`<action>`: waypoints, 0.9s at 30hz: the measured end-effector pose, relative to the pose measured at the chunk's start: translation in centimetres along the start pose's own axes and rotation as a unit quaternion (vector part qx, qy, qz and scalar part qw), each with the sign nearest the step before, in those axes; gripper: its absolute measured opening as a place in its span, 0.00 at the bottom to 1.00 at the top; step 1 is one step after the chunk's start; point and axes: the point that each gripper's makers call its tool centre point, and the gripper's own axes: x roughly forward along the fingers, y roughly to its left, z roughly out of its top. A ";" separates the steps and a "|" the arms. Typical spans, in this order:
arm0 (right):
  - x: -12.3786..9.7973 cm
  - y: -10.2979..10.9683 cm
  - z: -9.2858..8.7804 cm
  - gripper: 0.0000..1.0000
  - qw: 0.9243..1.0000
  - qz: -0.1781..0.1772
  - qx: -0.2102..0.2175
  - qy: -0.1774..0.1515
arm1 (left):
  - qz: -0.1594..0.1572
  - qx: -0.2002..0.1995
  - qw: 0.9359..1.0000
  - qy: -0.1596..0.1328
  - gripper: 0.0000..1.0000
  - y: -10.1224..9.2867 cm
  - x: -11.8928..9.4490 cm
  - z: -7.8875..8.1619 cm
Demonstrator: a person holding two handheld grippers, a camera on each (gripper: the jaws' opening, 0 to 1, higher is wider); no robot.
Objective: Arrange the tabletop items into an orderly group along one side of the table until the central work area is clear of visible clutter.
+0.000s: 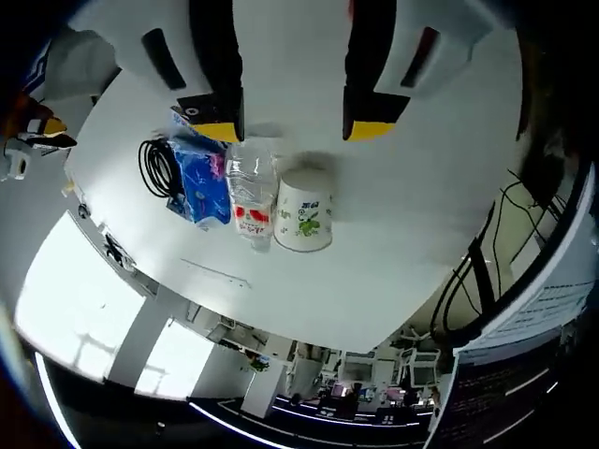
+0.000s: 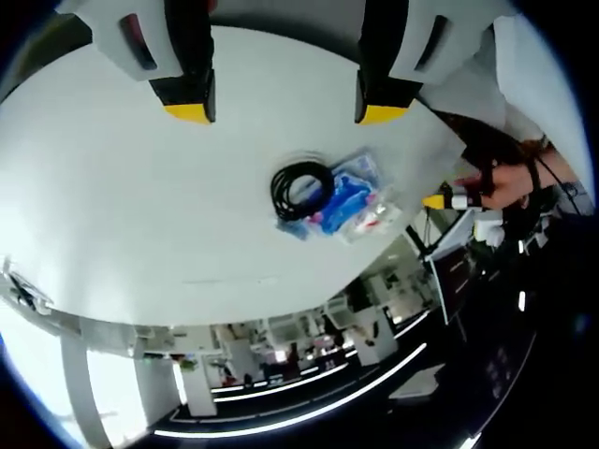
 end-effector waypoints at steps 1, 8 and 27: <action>0.0 0.0 -0.1 0.61 1.000 -0.001 0.000 0.001 | 0.001 -0.007 1.000 -0.001 0.41 0.3 0.4 0.3; -0.3 -0.1 -0.4 0.61 1.000 -0.007 0.006 0.003 | -0.011 -0.055 0.998 -0.012 0.41 0.3 2.4 2.1; -0.8 -0.3 -1.3 0.60 1.000 -0.017 0.020 0.005 | -0.019 -0.101 0.995 0.002 0.41 0.7 6.2 2.3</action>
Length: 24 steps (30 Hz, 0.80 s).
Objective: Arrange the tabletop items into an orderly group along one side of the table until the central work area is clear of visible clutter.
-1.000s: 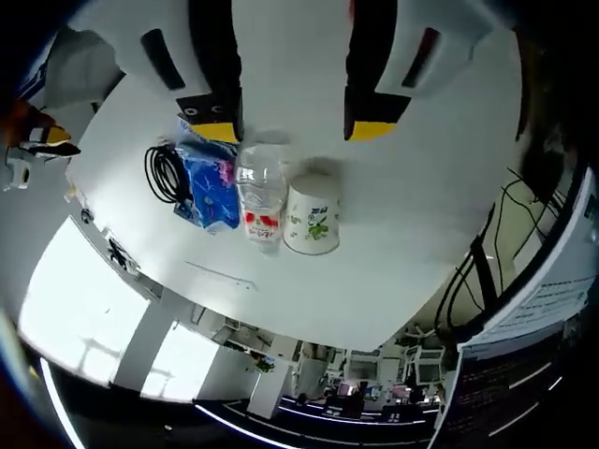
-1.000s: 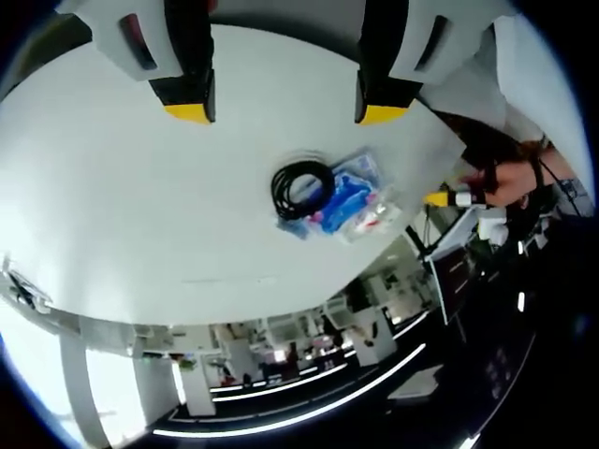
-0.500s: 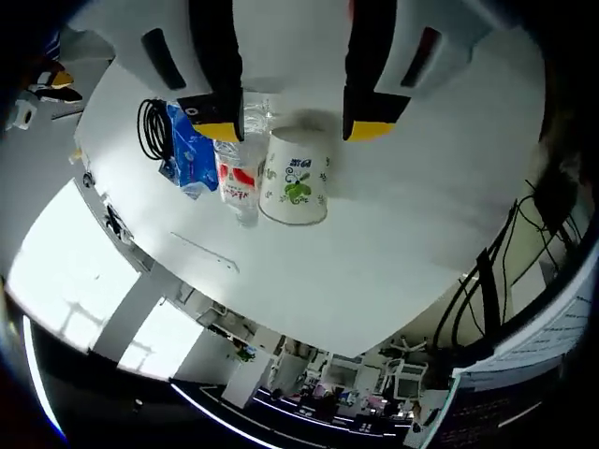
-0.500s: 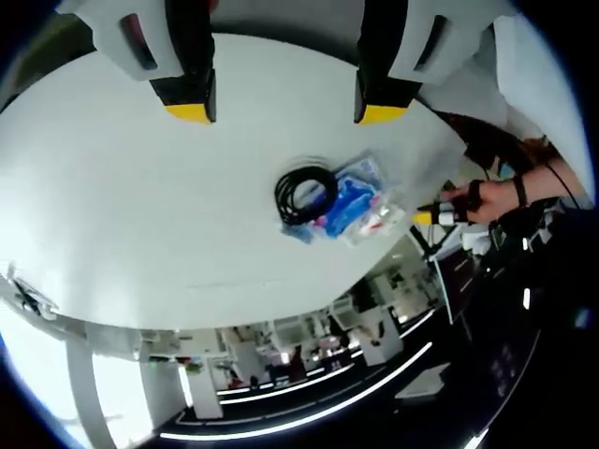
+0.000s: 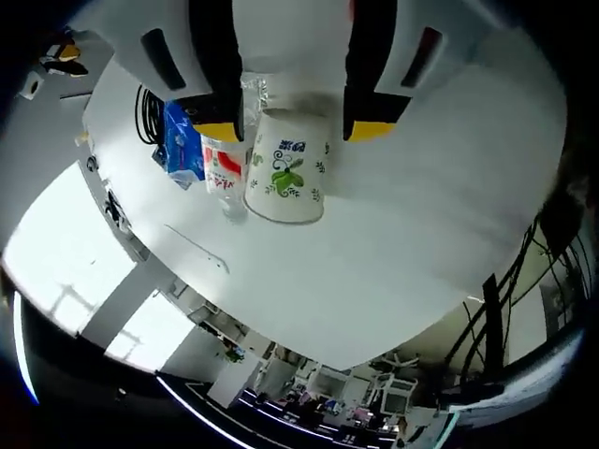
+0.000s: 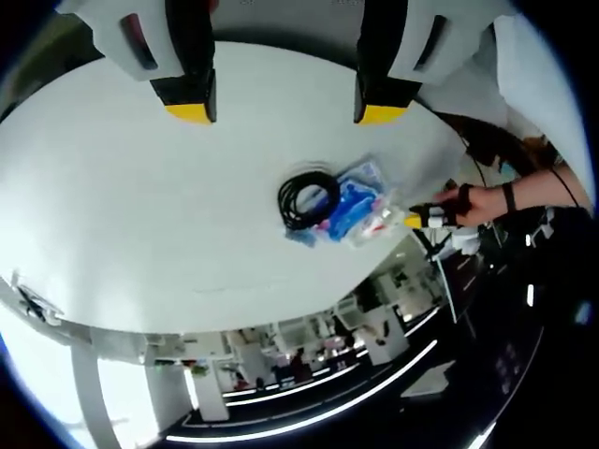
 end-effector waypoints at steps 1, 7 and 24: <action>0.0 -0.1 0.0 0.60 1.000 -0.001 0.001 -0.001 | 0.000 0.003 1.000 0.003 0.42 0.0 0.1 -0.1; -0.5 -0.5 -0.3 0.60 1.000 -0.004 0.013 -0.007 | 0.005 0.014 1.000 0.019 0.43 0.0 0.9 -0.6; -0.2 -1.6 2.0 0.60 1.000 0.010 -0.008 -0.004 | 0.023 0.017 1.000 0.012 0.36 -0.3 1.8 -1.1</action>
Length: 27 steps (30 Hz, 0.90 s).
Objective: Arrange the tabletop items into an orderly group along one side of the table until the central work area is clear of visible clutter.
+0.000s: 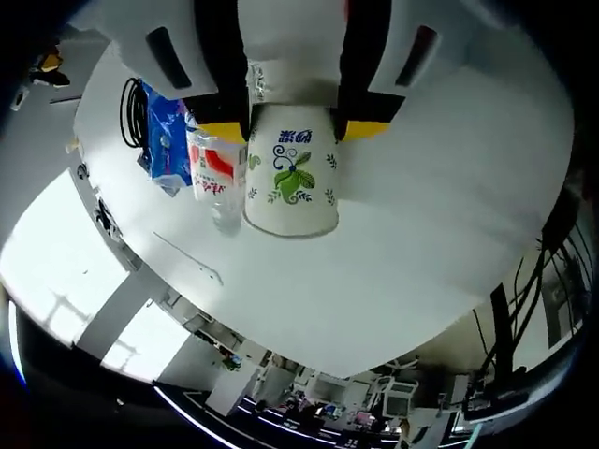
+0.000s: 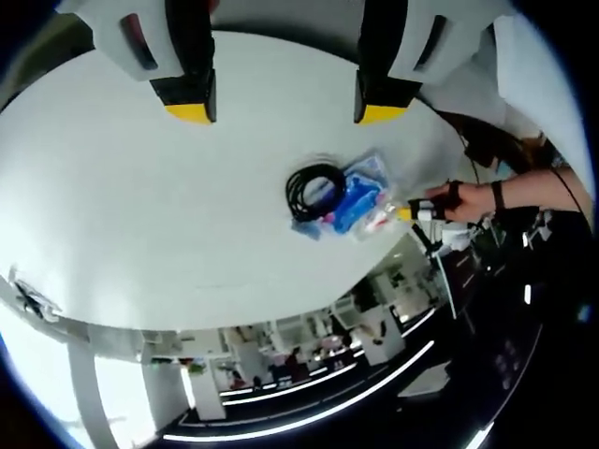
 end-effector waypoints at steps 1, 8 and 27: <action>0.1 0.0 0.1 0.60 1.000 0.001 -0.001 -0.001 | 0.001 -0.001 1.000 0.000 0.35 0.1 -0.1 -0.2; 0.5 0.4 0.0 0.60 1.000 0.015 -0.006 0.003 | 0.020 -0.037 0.999 -0.017 0.35 1.5 -2.2 -1.6; 1.8 1.5 0.4 0.60 0.998 0.050 -0.019 0.010 | 0.036 -0.021 0.999 -0.033 0.35 1.0 -7.6 -5.3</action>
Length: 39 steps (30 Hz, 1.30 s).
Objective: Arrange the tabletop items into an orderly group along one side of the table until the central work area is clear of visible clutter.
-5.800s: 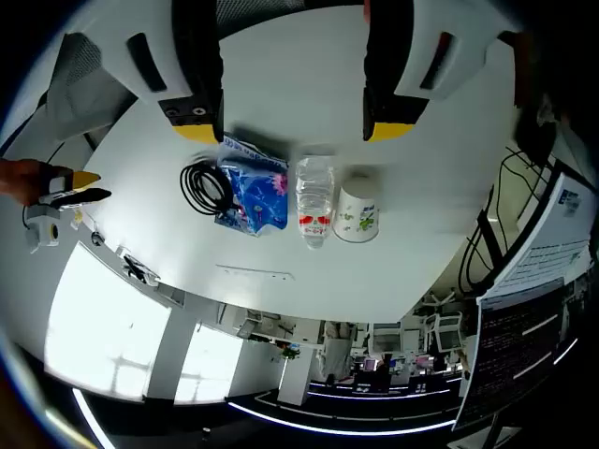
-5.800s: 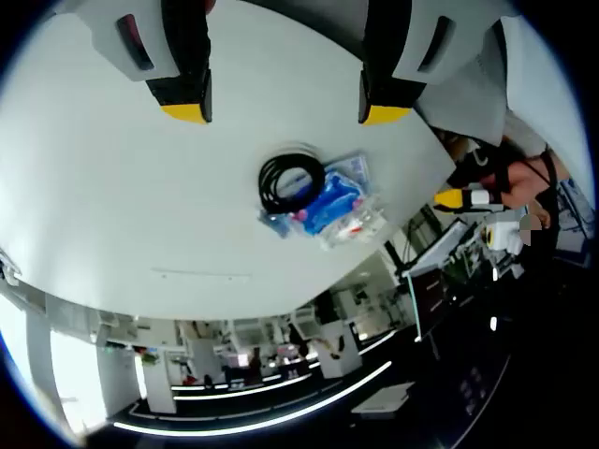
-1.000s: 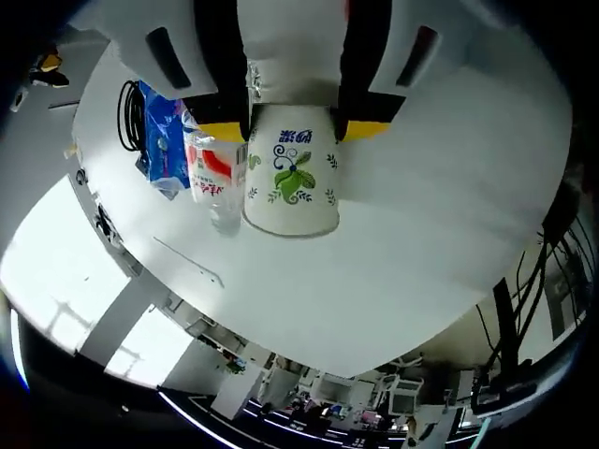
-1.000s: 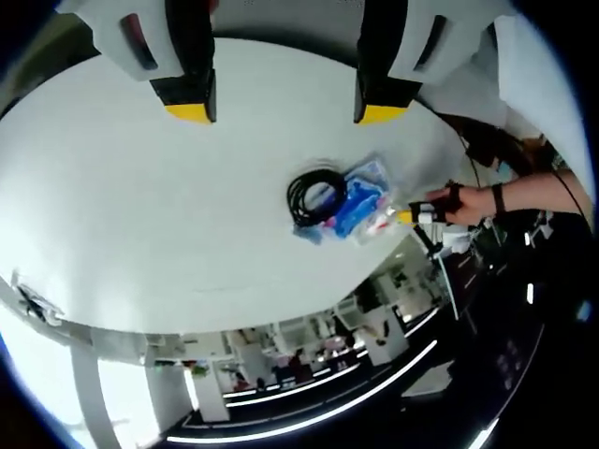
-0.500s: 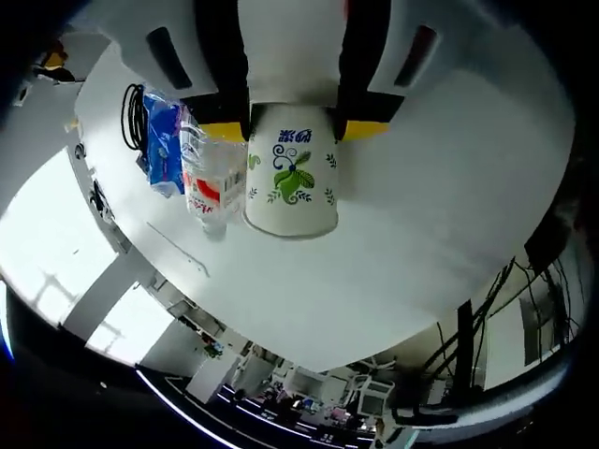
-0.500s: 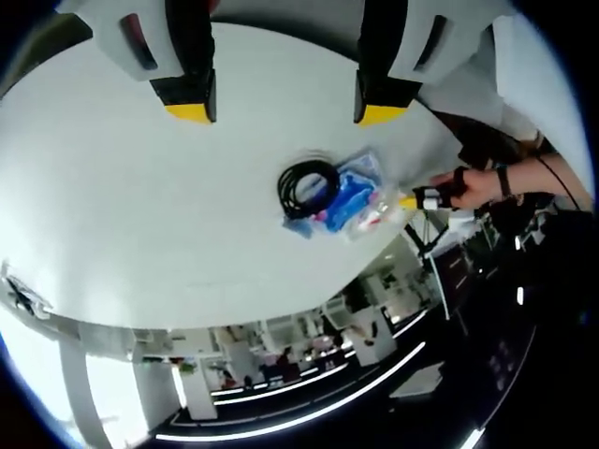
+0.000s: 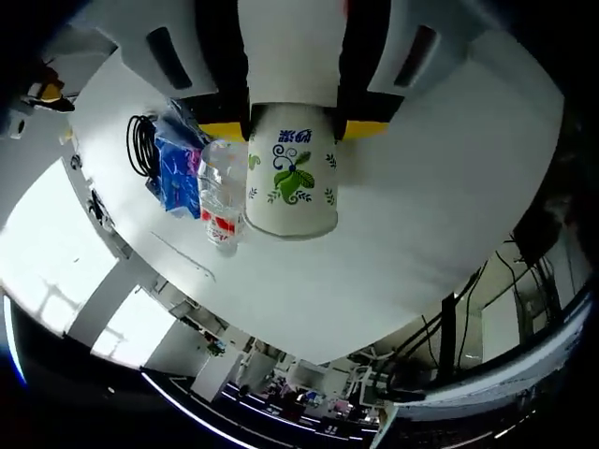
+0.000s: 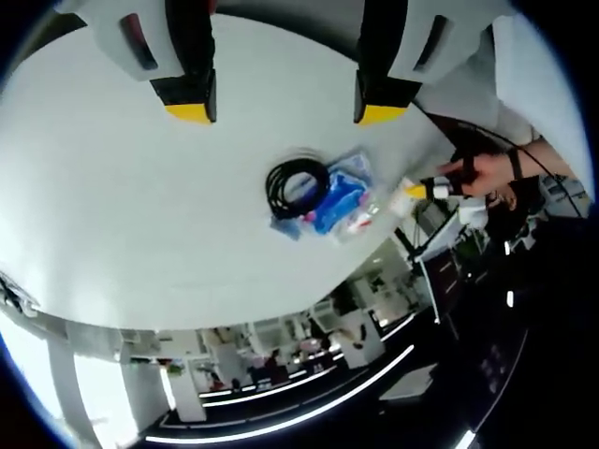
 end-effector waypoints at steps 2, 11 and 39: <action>0.1 0.1 0.1 0.60 1.000 0.003 -0.002 0.001 | 0.002 0.006 1.000 0.002 0.35 -0.1 -0.3 -0.3; 0.3 0.3 0.0 0.60 1.000 0.014 -0.009 0.006 | 0.000 0.006 1.000 -0.003 0.35 0.0 -1.4 -1.3; 2.7 4.1 0.5 0.59 0.995 0.080 -0.046 0.026 | -0.065 0.057 0.996 -0.006 0.35 -5.1 -4.9 -4.3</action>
